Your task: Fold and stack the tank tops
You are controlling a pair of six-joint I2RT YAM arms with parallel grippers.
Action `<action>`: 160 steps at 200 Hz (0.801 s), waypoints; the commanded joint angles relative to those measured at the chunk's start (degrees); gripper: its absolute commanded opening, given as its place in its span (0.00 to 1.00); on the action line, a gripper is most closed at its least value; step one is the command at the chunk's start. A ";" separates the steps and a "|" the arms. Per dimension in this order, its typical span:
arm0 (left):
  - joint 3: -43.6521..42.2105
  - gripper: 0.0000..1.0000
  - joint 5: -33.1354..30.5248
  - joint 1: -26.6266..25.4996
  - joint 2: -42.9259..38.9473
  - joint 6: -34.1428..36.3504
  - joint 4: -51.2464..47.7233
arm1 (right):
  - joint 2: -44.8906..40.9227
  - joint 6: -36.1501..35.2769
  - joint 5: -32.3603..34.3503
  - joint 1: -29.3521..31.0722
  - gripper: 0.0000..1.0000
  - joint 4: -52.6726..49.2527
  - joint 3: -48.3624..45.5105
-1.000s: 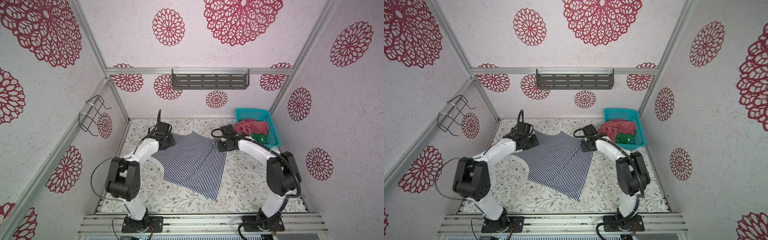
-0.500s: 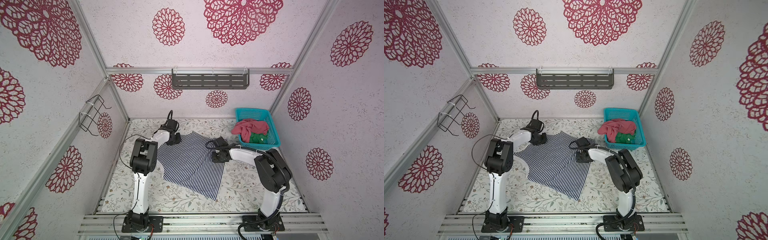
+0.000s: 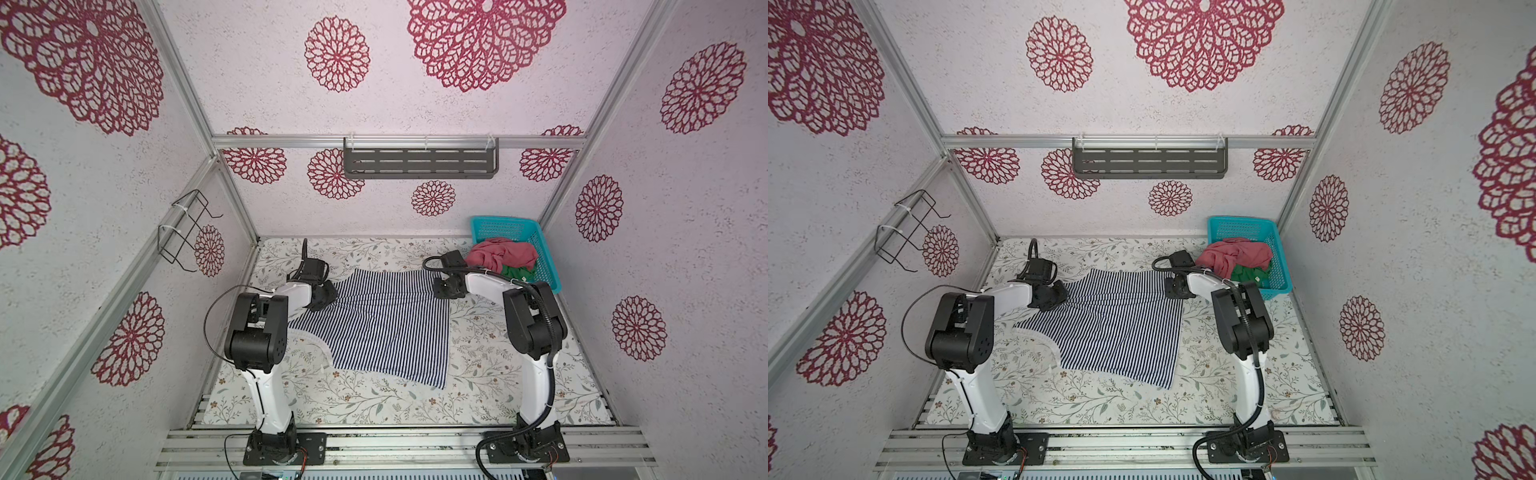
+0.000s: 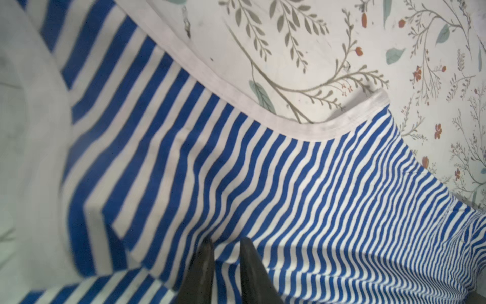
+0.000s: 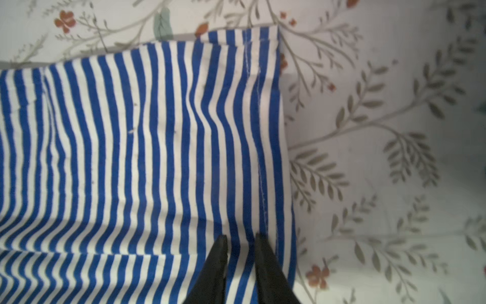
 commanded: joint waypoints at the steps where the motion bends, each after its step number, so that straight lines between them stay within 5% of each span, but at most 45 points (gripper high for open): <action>1: 6.77 0.23 -1.58 3.23 8.57 0.90 -8.18 | 7.46 -3.53 -0.19 -2.04 0.22 -7.39 5.66; 38: 16.95 0.29 -3.09 3.26 10.39 3.41 -13.71 | 5.52 -6.18 -0.59 -2.19 0.25 -10.78 11.63; 60: 14.21 0.50 -4.83 2.76 2.18 5.79 -14.70 | -4.30 -6.00 -0.49 -1.02 0.37 -11.88 5.99; 103: -5.85 0.66 -4.95 -0.31 -23.53 3.22 -15.60 | -23.53 -1.10 0.11 1.85 0.44 -17.21 -11.13; 160: -28.09 0.73 2.95 -11.73 -47.27 -15.78 -22.04 | -41.81 10.27 -5.05 10.20 0.45 -24.72 -32.12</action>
